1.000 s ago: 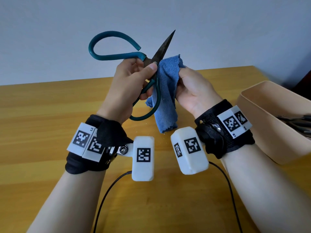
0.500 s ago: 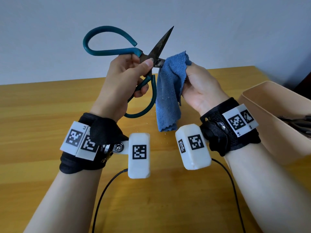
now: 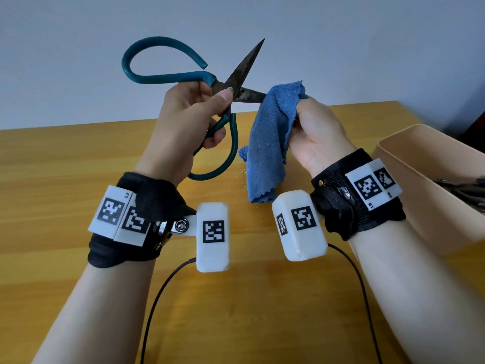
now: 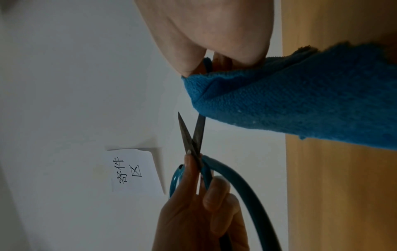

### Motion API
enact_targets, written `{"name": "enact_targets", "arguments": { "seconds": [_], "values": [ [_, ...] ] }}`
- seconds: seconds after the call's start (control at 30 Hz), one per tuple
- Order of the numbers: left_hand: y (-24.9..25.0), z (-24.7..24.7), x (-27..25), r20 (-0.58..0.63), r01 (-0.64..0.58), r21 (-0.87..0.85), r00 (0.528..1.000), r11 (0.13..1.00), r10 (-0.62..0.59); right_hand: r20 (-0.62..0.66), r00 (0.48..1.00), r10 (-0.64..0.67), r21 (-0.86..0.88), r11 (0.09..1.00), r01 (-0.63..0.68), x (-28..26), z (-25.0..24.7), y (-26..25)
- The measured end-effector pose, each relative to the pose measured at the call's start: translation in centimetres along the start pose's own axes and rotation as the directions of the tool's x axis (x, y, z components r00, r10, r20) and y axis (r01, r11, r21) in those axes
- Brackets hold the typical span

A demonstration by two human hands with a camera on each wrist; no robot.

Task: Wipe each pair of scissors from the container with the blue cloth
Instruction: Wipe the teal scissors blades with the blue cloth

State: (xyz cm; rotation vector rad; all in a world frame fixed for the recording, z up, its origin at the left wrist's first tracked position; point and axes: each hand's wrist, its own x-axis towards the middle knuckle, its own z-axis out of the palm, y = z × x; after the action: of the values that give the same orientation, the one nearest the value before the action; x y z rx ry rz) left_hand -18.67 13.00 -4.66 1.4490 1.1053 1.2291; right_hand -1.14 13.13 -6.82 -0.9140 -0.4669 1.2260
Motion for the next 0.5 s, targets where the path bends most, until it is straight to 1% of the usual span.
{"name": "enact_targets", "arguments": {
  "seconds": [0.07, 0.1, 0.13, 0.2, 0.27, 0.33, 0.43, 0.47, 0.5],
  "values": [
    [0.1, -0.5, 0.1, -0.029, -0.006, 0.013, 1.000, 1.000, 0.007, -0.075, 0.997, -0.030, 0.038, 0.999, 0.033, 0.2, -0.7, -0.5],
    [0.2, -1.0, 0.2, -0.035, -0.011, 0.028, 0.999, 1.000, 0.012, -0.088, 0.995, -0.051, 0.054, 0.997, 0.056, 0.5, -1.2, -0.9],
    [0.3, -1.5, 0.3, -0.025, -0.017, 0.050, 1.000, 0.999, 0.018, -0.061, 0.995, -0.073, 0.054, 0.996, 0.077, 0.7, -1.6, -1.3],
    [0.5, -2.4, 0.2, 0.039, -0.022, 0.105, 0.999, 0.994, 0.018, 0.093, 0.990, -0.106, -0.005, 0.994, 0.107, 1.0, -2.0, -2.0],
    [0.6, -2.6, 0.0, 0.103, -0.021, 0.145, 0.995, 0.989, 0.006, 0.231, 0.969, -0.088, -0.158, 0.979, 0.127, 0.8, -1.7, -1.9],
    [0.5, -2.4, 0.0, 0.132, -0.018, 0.171, 0.991, 0.985, -0.005, 0.315, 0.948, -0.052, -0.331, 0.930, 0.161, 0.6, -1.2, -1.1],
    [0.2, -2.1, 0.1, 0.142, -0.012, 0.198, 0.990, 0.980, -0.016, 0.378, 0.926, -0.007, -0.575, 0.782, 0.240, 0.2, -0.8, -0.2],
    [0.1, -2.1, 0.1, 0.142, -0.006, 0.204, 0.990, 0.979, -0.024, 0.385, 0.923, 0.013, -0.623, 0.741, 0.249, 0.0, -0.7, -0.3],
    [0.0, -2.1, 0.2, 0.141, -0.001, 0.203, 0.990, 0.979, -0.028, 0.389, 0.921, 0.027, -0.645, 0.722, 0.251, -0.3, -0.7, -0.5]
  ]
}}
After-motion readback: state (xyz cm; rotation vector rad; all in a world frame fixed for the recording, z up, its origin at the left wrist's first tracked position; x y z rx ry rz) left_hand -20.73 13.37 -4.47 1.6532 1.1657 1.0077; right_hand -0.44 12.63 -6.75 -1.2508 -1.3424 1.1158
